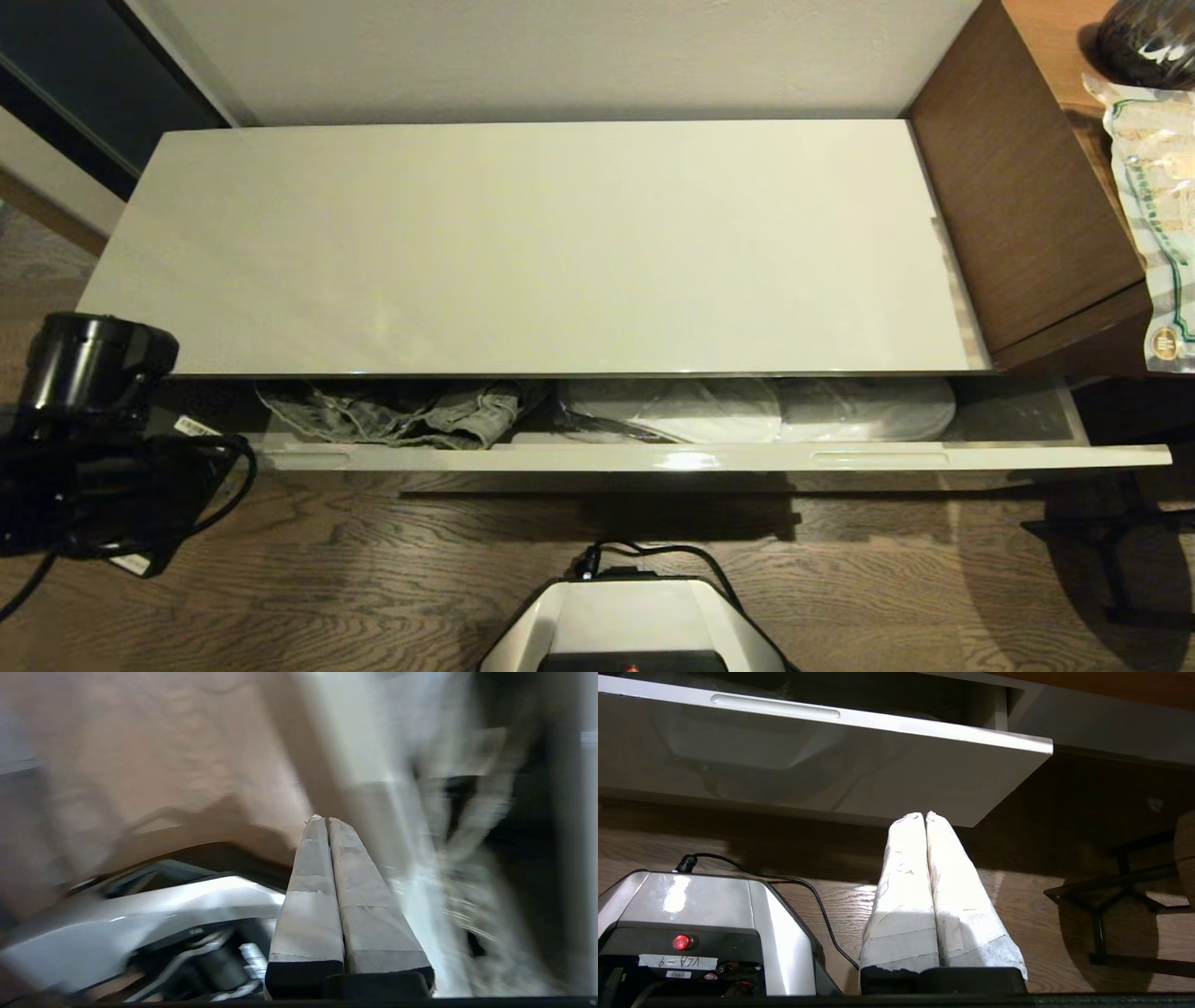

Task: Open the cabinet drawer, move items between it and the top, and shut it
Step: Close the drawer

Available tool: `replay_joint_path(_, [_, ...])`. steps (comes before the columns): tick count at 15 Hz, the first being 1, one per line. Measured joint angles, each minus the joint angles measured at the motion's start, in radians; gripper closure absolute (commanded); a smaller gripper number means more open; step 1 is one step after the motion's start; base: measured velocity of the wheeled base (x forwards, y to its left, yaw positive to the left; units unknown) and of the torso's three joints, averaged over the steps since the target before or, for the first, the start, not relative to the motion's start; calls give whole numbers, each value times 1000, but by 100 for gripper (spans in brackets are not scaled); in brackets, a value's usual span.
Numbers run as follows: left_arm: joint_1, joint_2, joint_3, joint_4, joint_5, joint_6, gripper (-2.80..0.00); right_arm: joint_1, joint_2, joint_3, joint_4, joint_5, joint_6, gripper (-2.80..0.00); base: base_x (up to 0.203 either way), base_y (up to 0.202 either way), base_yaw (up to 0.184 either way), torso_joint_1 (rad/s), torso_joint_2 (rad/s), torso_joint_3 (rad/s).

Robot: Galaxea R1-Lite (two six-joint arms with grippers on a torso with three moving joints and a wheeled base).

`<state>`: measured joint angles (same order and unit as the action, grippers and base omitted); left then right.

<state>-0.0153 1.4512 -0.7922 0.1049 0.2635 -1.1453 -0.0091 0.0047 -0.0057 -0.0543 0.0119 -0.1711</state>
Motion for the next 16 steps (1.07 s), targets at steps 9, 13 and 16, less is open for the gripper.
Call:
replay_joint_path(9, [-5,-77,28,-3,-45,8,0,0,0,0,0,0,0,0,0,0,0,0,0,0])
replay_joint_path(13, [-13,-83,70,-10,-94,9,0,0,0,0,1,0,0,0,0,0,0,0,0,0])
replay_joint_path(16, [-17,-70,78,-80,-104,5,0,0,0,0,1,0,-6,0,0,0,0,0,0,0])
